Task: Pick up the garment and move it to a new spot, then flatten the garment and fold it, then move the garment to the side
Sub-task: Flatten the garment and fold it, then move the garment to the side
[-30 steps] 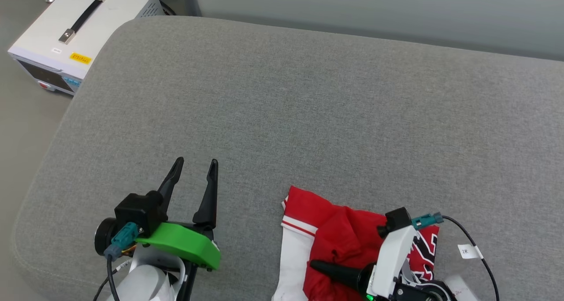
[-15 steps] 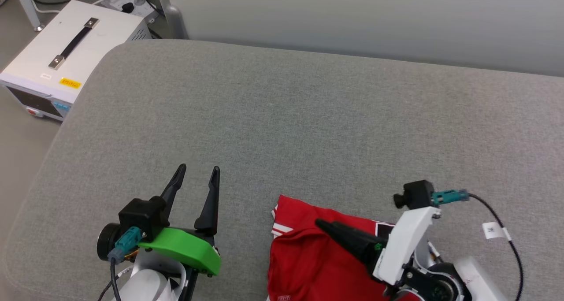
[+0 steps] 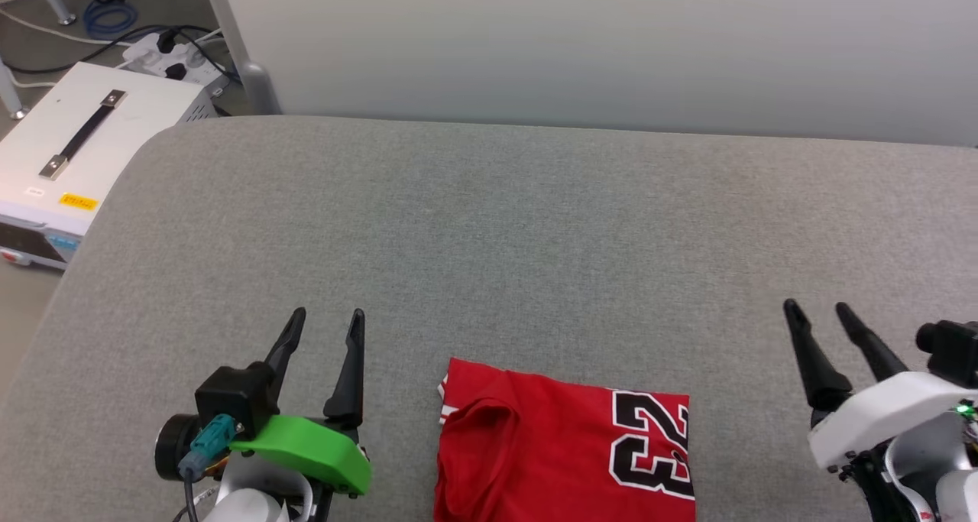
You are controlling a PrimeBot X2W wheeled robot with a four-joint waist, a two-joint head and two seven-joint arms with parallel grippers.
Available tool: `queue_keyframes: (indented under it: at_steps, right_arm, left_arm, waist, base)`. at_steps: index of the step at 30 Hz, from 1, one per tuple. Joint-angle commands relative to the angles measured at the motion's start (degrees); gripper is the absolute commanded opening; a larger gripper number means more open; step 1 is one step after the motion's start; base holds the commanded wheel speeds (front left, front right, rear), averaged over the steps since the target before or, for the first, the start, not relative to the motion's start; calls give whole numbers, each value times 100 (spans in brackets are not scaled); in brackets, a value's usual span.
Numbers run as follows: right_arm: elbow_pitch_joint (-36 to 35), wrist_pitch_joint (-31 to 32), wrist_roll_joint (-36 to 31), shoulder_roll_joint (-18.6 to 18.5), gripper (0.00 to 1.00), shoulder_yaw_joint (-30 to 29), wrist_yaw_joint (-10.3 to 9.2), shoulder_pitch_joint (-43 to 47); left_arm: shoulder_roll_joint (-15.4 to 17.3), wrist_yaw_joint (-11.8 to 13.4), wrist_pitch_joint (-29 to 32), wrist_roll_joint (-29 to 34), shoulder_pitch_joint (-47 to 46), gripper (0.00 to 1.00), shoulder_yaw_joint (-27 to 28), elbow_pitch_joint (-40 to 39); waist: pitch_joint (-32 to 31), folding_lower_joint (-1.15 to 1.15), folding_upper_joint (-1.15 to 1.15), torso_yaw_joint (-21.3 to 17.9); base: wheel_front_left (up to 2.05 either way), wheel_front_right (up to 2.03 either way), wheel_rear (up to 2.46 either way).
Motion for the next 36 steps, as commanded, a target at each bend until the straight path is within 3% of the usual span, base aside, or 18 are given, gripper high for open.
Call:
queue_keyframes:
  at_steps: [1,6,13,29,36]
  right_arm:
    - [-184,-207,-271,53,100,-130,2,97]
    - [-641,-682,-893,153,100,-383,2,364]
    - [-1064,-990,-1330,204,100,-207,2,806]
    - [-1365,-895,-1571,389,100,-197,2,1058]
    - [-1237,-668,-1419,350,100,-466,2,1008]
  left_arm:
    - [19,61,-30,107,81,100,78,-23]
    - [-20,109,-32,225,211,100,277,-142]
    - [-41,104,-33,323,537,100,415,-91]
    - [-68,36,-33,411,586,100,527,-2]
    - [-112,-17,-33,448,418,100,570,0]
  waist:
    - [-82,0,0,-120]
    - [-156,0,0,-239]
    - [-343,0,0,-381]
    - [-231,0,0,-455]
    - [-83,0,0,-389]
  base:
    - [0,0,0]
    - [0,0,0]
    - [0,0,0]
    - [0,0,0]
    - [0,0,0]
